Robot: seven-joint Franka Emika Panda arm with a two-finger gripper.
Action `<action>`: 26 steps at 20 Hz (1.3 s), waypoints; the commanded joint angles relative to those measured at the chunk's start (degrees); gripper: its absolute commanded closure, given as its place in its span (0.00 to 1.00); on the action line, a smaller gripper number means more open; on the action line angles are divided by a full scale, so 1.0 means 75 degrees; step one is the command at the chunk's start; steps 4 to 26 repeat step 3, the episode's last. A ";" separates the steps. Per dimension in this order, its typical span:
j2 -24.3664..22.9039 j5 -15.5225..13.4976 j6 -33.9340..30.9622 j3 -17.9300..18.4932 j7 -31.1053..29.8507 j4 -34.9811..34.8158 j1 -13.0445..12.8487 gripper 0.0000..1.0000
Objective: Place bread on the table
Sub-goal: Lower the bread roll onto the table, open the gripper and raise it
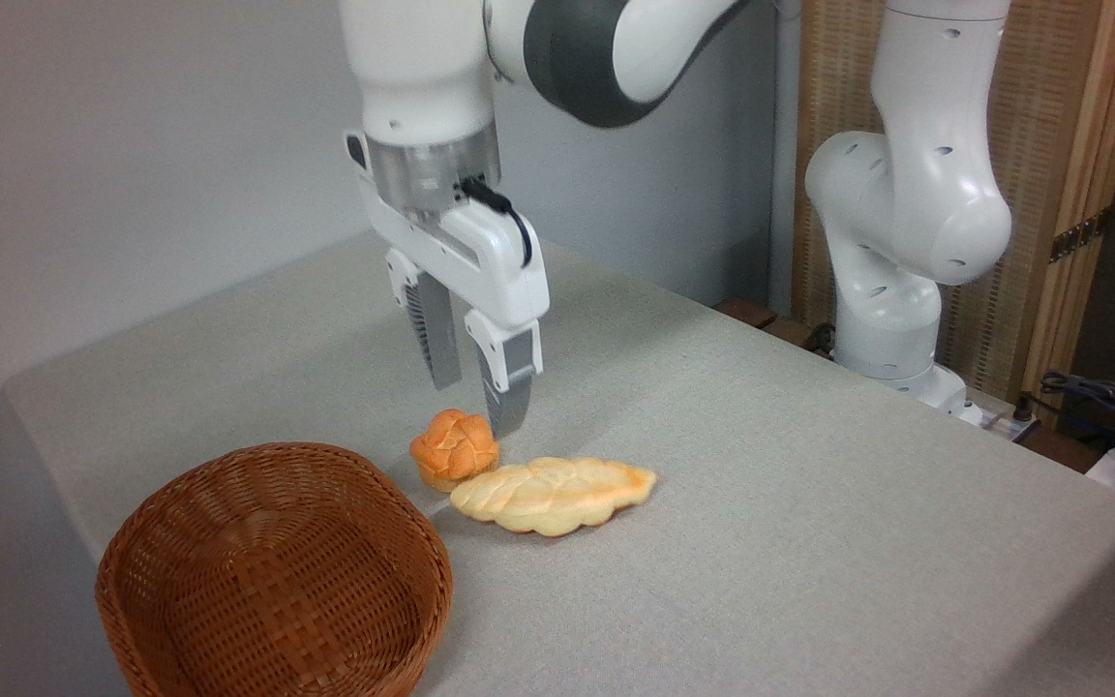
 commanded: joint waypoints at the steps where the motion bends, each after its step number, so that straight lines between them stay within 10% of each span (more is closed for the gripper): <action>1: 0.0014 -0.0013 -0.0006 0.0047 -0.0177 0.0246 0.0007 0.00; 26: 0.0025 -0.0036 -0.0006 0.0059 -0.0236 0.0246 0.0043 0.00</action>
